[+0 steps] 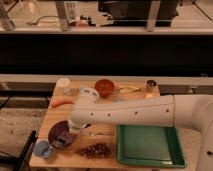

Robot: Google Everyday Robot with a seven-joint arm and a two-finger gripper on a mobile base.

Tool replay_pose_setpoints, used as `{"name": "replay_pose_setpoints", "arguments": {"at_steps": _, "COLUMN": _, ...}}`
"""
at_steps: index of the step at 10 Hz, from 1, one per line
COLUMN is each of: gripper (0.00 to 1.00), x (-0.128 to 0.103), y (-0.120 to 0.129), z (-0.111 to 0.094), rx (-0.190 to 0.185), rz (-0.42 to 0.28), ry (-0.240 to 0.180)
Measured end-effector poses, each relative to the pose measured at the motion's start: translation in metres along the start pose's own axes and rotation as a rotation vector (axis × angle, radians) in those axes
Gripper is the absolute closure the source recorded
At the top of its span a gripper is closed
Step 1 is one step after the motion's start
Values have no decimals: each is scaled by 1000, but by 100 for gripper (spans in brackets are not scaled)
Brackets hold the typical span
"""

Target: Wipe purple bowl with brush

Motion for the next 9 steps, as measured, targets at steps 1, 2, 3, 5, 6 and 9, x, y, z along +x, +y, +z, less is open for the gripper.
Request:
{"name": "replay_pose_setpoints", "arguments": {"at_steps": 1, "gripper": 100, "x": 8, "y": -1, "z": 0, "rx": 2, "rz": 27, "ry": 16}}
{"name": "replay_pose_setpoints", "arguments": {"at_steps": 2, "gripper": 100, "x": 13, "y": -1, "z": 0, "rx": 11, "rz": 44, "ry": 27}}
{"name": "replay_pose_setpoints", "arguments": {"at_steps": 3, "gripper": 100, "x": 19, "y": -5, "z": 0, "rx": 39, "rz": 60, "ry": 45}}
{"name": "replay_pose_setpoints", "arguments": {"at_steps": 5, "gripper": 100, "x": 24, "y": -12, "z": 0, "rx": 94, "rz": 79, "ry": 73}}
{"name": "replay_pose_setpoints", "arguments": {"at_steps": 6, "gripper": 100, "x": 26, "y": -16, "z": 0, "rx": 114, "rz": 85, "ry": 83}}
{"name": "replay_pose_setpoints", "arguments": {"at_steps": 9, "gripper": 100, "x": 27, "y": -26, "z": 3, "rx": 158, "rz": 84, "ry": 113}}
